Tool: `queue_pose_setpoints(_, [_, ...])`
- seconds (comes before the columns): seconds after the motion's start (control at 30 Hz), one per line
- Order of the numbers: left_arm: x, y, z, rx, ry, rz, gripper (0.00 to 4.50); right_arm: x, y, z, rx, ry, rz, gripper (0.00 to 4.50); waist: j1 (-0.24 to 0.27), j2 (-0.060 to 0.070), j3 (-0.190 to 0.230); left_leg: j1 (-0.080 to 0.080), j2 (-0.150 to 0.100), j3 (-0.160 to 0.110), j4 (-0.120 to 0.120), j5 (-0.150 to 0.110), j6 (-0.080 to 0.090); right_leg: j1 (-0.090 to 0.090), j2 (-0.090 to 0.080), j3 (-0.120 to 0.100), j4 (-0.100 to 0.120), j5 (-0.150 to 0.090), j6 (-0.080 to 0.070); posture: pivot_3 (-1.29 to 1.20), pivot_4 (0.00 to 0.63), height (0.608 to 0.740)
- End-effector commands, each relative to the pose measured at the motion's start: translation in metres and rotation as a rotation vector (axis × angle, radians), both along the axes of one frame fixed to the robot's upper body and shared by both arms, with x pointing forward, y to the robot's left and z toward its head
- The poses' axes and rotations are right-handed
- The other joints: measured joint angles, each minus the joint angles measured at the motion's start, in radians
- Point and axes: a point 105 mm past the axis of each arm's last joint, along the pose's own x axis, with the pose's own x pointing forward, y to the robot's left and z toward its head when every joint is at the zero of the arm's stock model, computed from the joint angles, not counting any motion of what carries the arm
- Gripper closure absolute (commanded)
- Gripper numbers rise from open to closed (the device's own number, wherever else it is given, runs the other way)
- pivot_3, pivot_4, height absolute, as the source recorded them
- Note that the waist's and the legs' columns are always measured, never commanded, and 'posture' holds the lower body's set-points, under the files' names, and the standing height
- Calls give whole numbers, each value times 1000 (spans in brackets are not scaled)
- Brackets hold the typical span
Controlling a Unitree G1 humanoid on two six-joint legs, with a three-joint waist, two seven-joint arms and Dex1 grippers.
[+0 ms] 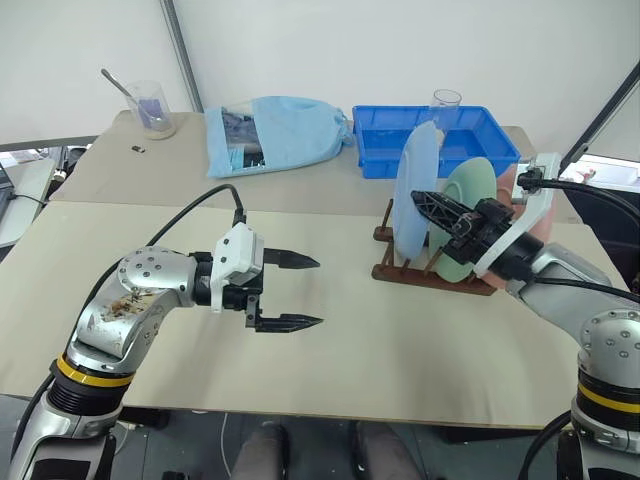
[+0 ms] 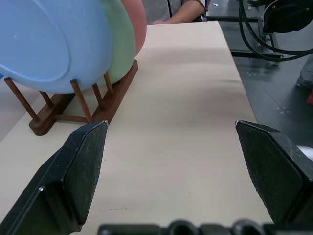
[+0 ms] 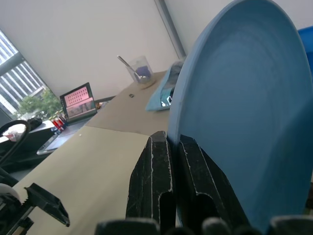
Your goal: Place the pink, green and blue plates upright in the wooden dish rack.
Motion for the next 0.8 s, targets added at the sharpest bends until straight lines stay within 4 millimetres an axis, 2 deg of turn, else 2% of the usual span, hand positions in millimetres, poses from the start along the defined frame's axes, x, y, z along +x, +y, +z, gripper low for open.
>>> queue_pose_setpoints(0.03, [-4, -2, 7, -9, -49, -20, 0, 1, -4, 10, -30, -36, -10, 4420, 1, 0, 0, 0, 0, 0, 0, 0, 0, 0, 0, 0, 0, 0, 0, 0, 150, 740])
queue_pose_setpoints(0.07, [-4, -2, 7, -11, -46, -21, 0, 2, -4, 9, -36, -32, -11, 4420, 2, 0, 0, 0, 0, 0, 0, 0, 0, 0, 0, 0, 0, 0, 0, 0, 150, 740])
queue_pose_setpoints(0.37, [-5, -2, 6, -20, -41, -9, 0, 7, -8, 16, -149, -121, -74, 1297, 2, 0, 0, 0, 0, 0, 0, 0, 0, 0, 0, 0, 0, 0, 0, 0, 150, 740])
queue_pose_setpoints(0.5, [0, -1, 6, -29, -53, 25, 0, 5, -12, 32, -199, -232, -89, 25, 3, 0, 0, 0, 0, 0, 0, 0, 0, 0, 0, 0, 0, 0, 0, 0, 150, 740])
queue_pose_setpoints(0.7, [13, 14, 0, 27, -63, 171, 0, -27, -16, 56, -399, -384, 49, 25, 7, 0, 0, -1, 0, 0, 0, 0, 0, 0, 0, 0, -1, 0, 0, 0, 150, 740])
queue_pose_setpoints(0.8, [16, 30, -8, 98, -73, 241, 0, -45, -35, 61, -549, -400, 89, 25, 9, 0, 0, -1, 0, 0, 0, 0, 0, -1, 0, -1, -1, -1, 0, 0, 150, 740])
